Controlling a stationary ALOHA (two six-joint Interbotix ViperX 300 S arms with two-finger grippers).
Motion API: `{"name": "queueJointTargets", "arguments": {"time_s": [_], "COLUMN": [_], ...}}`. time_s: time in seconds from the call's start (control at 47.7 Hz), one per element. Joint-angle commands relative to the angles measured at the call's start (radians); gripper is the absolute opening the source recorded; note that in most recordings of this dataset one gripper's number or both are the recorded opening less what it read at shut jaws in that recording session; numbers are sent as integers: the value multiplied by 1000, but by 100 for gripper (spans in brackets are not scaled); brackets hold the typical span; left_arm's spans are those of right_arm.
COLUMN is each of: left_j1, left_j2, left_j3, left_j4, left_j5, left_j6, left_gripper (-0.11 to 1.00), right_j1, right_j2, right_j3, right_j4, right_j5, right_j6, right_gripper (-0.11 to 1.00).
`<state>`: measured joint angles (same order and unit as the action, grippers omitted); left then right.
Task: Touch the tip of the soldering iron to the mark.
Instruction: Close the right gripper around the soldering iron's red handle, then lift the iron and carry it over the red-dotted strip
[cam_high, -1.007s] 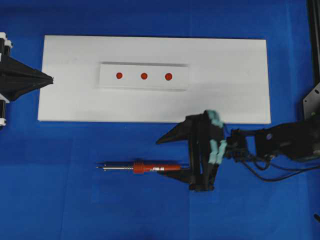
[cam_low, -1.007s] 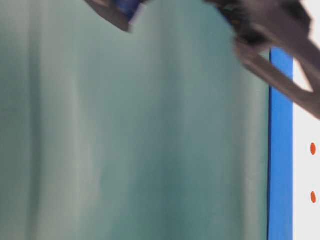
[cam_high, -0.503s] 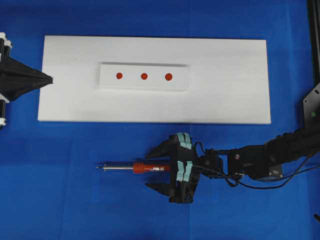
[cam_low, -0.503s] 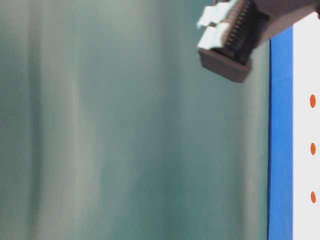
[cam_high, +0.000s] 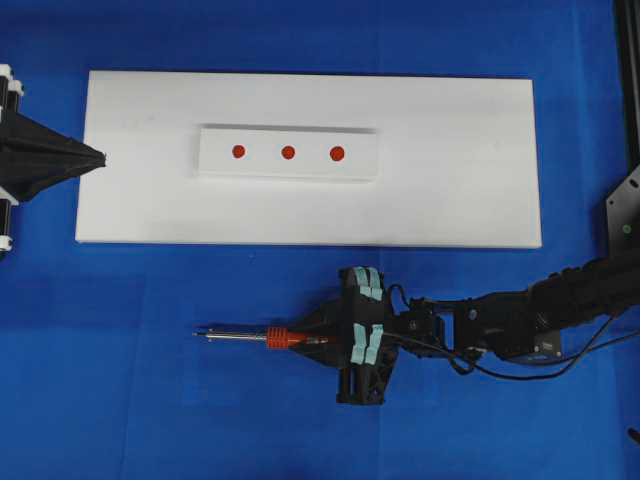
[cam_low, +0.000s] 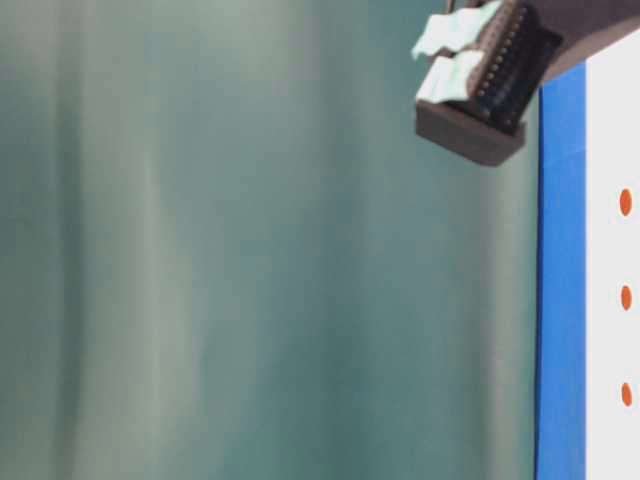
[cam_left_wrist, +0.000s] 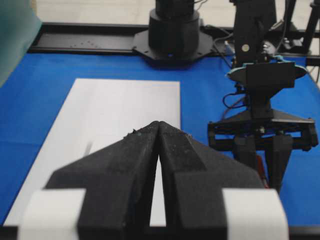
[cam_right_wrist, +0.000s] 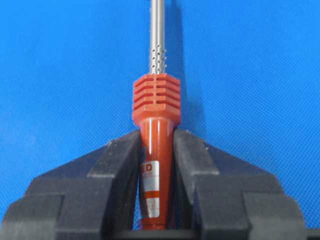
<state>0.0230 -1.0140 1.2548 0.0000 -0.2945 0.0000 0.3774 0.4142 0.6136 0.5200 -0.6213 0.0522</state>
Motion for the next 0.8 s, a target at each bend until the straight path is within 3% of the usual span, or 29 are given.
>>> {"name": "queueJointTargets", "arguments": {"time_s": [0.0, 0.21, 0.378, 0.776], "left_j1": [2, 2, 3, 2], "left_j2": [6, 8, 9, 9], "left_j3": [-11, -11, -11, -11], "left_j4": [2, 2, 2, 2], "left_j5": [-6, -6, -6, -11], "left_j6": [-2, -2, -5, -9], "left_gripper": [0, 0, 0, 0], "right_j1": [3, 0, -14, -64], "right_j2": [-17, -54, -170, -477], "right_j3": [-11, -5, 15, 15], "right_j4": [-2, -2, -2, 0], "right_j5": [-5, 2, 77, 359], "right_j6": [-2, -5, -29, -186], "right_gripper": [6, 6, 6, 6]}}
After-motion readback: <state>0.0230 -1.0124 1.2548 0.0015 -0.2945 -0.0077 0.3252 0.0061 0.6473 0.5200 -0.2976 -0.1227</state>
